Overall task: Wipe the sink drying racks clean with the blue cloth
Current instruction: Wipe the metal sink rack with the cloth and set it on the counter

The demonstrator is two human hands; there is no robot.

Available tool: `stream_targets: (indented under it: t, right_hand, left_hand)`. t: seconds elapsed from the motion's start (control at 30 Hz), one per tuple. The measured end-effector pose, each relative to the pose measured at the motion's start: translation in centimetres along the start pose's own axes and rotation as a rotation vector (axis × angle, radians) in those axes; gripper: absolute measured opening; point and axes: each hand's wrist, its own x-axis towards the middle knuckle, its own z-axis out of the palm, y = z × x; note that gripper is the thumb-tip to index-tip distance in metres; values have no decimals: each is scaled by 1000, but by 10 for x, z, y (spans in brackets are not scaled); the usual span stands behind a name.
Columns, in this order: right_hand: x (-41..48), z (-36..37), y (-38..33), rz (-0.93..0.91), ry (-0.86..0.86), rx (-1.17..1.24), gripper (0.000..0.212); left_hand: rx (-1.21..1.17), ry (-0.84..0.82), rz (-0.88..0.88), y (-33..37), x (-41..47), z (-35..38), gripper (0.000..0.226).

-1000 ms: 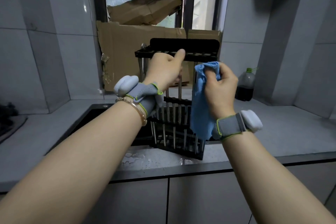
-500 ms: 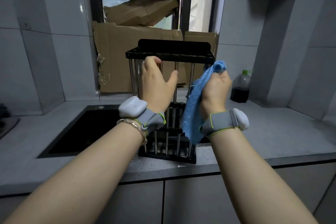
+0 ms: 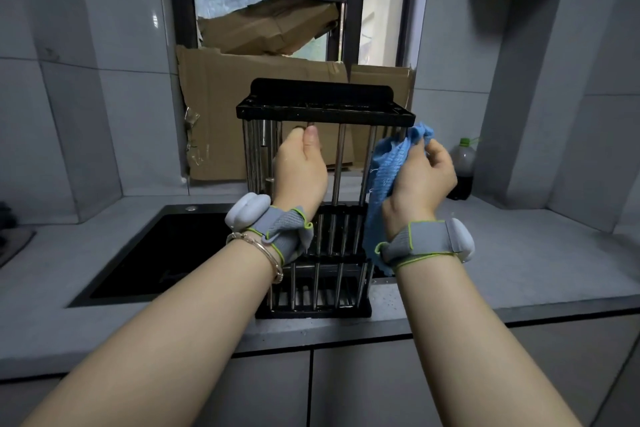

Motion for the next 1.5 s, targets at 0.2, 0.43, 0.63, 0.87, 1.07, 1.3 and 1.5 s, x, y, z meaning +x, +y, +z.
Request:
stream_targets:
  t: [0.2,0.43,0.63,0.87,1.07,1.3,1.5]
  right_hand:
    - [-12,1,6,-386,-211,-278,13]
    - [1,-15,19,-520,-330,-558,12]
    - [-13,-52,43,-420,-502,-712,15]
    - [-18,-35,9,-451,-328,-556,29]
    - [-17,-6,-11,-619,-240,-618,15]
    - [-43,-28,45,-609,-410,-747,24]
    - [-31,-35,35,-733,-443,-860,17]
  left_hand:
    - [-11,3,32,4,-3,-2,37]
    - [-9,21,4,5,-3,-3,38]
    - [-7,43,-36,-1,2,-5,38]
    - [26,-15,-41,6,-3,-6,37]
    - [-2,-23,-19,10,-6,2,39]
    - [1,-17,-11,13,-11,3,40]
    - [11,-35,-34,14,-10,1,39]
